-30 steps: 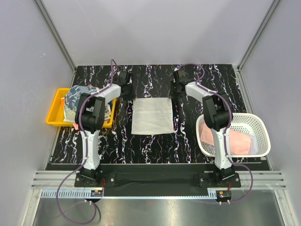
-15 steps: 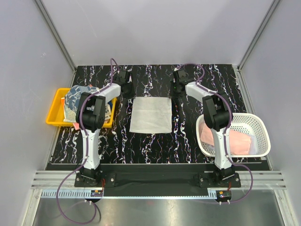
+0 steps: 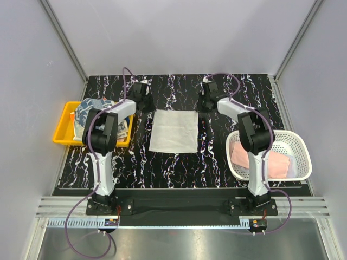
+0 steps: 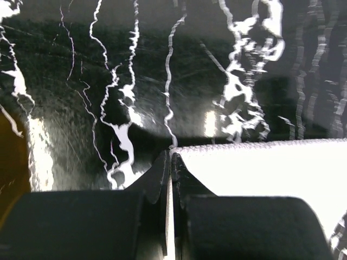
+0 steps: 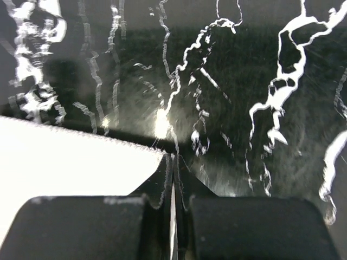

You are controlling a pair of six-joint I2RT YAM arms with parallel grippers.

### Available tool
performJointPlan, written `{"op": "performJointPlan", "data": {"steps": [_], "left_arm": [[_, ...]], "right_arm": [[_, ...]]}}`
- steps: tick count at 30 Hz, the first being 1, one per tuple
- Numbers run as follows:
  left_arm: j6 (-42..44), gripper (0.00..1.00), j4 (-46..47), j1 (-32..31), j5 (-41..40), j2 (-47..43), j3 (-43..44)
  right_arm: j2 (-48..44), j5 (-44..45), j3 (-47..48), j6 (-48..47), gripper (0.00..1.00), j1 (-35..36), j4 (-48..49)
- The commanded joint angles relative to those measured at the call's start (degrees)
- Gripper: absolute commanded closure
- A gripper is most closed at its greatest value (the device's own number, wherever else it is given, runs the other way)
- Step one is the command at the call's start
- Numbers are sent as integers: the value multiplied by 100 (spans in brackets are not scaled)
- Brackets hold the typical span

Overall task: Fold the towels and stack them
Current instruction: Fold the towel

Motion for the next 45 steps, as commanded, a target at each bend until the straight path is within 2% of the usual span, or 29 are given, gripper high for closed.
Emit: {"op": "performJointPlan", "data": {"steps": [1,7,16,26,38,45], "left_arm": [[88,100,678,46,189,-668,-195],[53,100,845,46,330,-1152,-547],[-88,100,1434,46,426,-1925,-1953],[-263,100,2084,37,620,-2601,-3113],[-132,100,1874,-77,497,-3349,-3755],[-88,100,1663,-182,304,-3666,-4089]], "right_arm": [[-853,-40,-367,-88,100,-60,800],[-1530,-154,-1141,26,100,-52,1250],[-2286,-681,-2380,422,100,27,1830],[-3076,-480,-3373,598,100,457,1804],[-3683,-260,-4331,817,100,713,1909],[-3930,-251,-4543,905,100,774,1822]]}}
